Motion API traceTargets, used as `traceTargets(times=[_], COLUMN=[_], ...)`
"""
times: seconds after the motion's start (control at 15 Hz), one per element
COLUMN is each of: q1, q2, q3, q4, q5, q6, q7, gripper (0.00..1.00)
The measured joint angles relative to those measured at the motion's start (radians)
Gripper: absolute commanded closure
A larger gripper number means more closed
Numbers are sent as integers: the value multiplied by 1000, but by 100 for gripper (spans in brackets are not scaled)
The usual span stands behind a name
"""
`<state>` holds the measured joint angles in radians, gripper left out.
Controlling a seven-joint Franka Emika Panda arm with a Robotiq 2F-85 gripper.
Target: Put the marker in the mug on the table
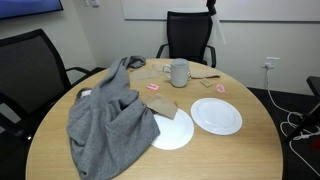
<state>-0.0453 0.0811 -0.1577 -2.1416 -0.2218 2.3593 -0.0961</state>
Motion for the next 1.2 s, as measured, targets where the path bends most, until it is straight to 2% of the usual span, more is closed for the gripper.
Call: traceTargets(times=[0.53, 0.6, 0.73, 0.93, 1.0, 1.2], q1=[-1, -1, -1, -2, -2, -2], q2=[25, 36, 58, 69, 69, 72], q3=[32, 36, 44, 47, 47, 47], q4=[-58, -59, -59, -59, -58, -57], q5=[-65, -77, -89, -93, -93, -93], q6=[-42, -42, -42, -42, -42, -42], q7=[-341, -380, -447, -468, -469, -469], gripper=[95, 79, 79, 79, 95, 95])
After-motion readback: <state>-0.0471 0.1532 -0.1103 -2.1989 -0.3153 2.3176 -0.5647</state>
